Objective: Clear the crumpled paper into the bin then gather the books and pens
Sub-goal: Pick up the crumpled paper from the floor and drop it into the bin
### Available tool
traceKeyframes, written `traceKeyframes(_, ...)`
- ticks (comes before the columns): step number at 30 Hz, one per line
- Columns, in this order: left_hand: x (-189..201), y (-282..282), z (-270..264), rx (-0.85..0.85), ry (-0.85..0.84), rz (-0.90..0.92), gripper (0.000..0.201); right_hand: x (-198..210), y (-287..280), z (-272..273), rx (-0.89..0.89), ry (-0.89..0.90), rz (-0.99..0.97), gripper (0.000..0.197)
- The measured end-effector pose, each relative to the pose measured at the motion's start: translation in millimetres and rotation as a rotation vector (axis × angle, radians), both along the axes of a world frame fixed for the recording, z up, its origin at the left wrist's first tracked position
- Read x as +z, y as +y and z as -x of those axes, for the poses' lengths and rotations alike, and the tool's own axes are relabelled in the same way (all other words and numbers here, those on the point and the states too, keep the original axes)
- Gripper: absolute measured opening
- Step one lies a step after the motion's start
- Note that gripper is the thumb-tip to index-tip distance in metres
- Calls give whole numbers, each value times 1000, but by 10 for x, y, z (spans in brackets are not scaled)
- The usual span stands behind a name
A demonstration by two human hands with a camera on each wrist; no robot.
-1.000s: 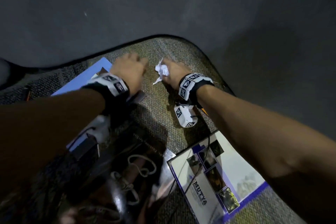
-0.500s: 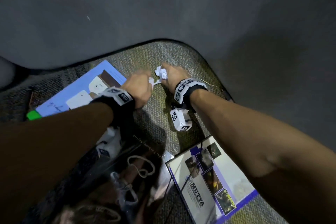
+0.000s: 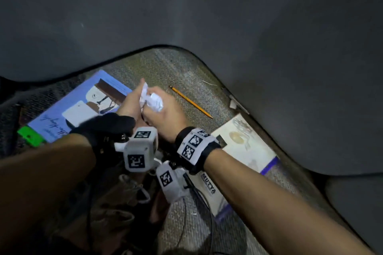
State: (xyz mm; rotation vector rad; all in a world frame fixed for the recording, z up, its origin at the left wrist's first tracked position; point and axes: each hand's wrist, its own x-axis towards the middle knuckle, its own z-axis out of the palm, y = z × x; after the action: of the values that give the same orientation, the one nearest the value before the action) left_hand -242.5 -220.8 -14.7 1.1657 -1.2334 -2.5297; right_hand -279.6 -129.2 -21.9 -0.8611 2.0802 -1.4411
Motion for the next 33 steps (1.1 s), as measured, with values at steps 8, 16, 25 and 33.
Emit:
traceKeyframes(8,194,99,-206,-242,30,-160,33,198,349,-105,107,387,-229,43)
traceKeyframes(16,580,-78,-384,-272,-79,165,34,622,122,-167,338,71,-274,79)
traceKeyframes(25,1348,-1382,-1489,-292,-121,386,46,1065,-347,-108,356,-134,-80,55)
traceKeyframes(33,1331,-1720,-2640,-94,-149,654,40,1095,-1095,-984,792,356,-487,49)
